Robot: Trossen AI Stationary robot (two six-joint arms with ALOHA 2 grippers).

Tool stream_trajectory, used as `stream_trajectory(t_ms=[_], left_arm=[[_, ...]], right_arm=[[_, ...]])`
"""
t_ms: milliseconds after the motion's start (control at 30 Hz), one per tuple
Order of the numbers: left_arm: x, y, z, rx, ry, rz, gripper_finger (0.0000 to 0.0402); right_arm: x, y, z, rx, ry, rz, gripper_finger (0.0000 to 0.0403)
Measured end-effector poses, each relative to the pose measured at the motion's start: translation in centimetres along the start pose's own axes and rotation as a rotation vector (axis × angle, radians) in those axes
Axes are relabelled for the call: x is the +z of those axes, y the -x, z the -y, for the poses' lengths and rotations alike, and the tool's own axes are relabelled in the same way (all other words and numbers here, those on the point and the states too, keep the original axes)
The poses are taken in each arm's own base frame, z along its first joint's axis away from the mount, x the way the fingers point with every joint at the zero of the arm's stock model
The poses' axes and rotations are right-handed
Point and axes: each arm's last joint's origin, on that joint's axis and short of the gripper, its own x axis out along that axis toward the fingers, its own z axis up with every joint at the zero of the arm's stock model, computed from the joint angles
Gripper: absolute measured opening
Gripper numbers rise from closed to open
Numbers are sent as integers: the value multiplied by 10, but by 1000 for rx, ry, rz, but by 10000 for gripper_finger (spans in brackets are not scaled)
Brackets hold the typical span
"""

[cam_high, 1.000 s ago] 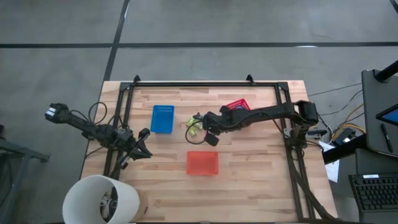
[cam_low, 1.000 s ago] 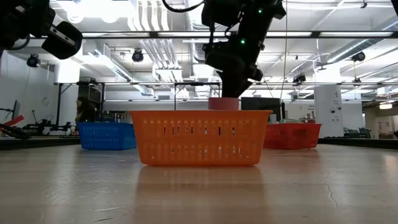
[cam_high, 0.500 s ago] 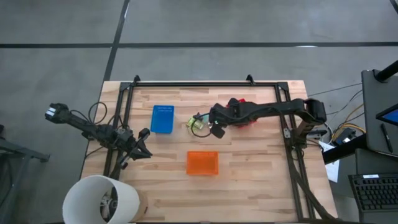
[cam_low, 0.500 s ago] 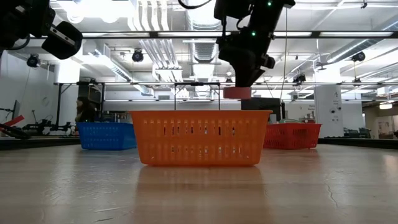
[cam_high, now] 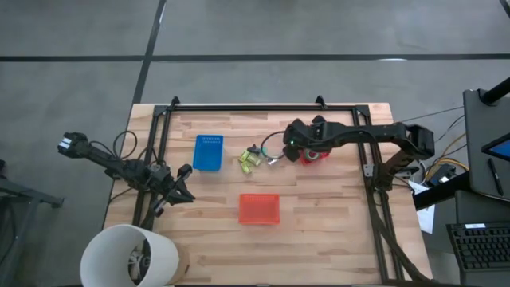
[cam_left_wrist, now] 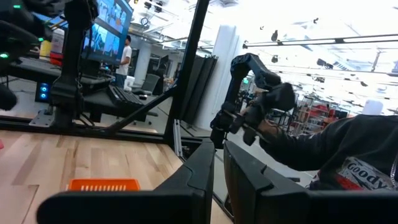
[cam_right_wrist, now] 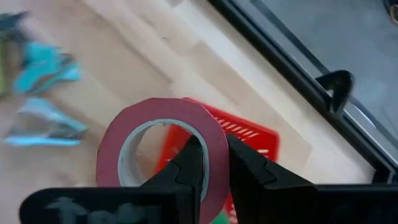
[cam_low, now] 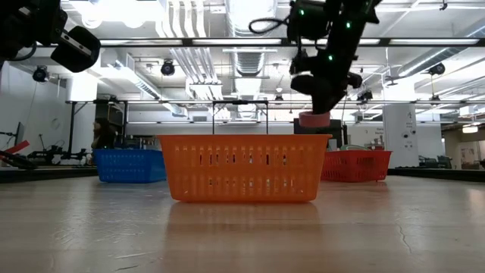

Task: Pick and place Stapler, Stapler remover, tape
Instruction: Put the pink tape into the red basket

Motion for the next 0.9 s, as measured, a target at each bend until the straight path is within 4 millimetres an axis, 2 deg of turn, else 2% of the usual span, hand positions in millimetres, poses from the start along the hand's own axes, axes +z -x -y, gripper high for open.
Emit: stream_trajectory(t_ms=[267, 433, 900], left_arm=[[0, 0, 0, 0, 0, 1, 39], [0, 0, 0, 0, 0, 1, 39], [0, 0, 0, 0, 0, 1, 39]], right_arm=[[-10, -33, 26, -47, -38, -21, 52], [-11, -50, 33, 64, -50, -7, 52], [-30, -69, 44, 55, -54, -71, 52]])
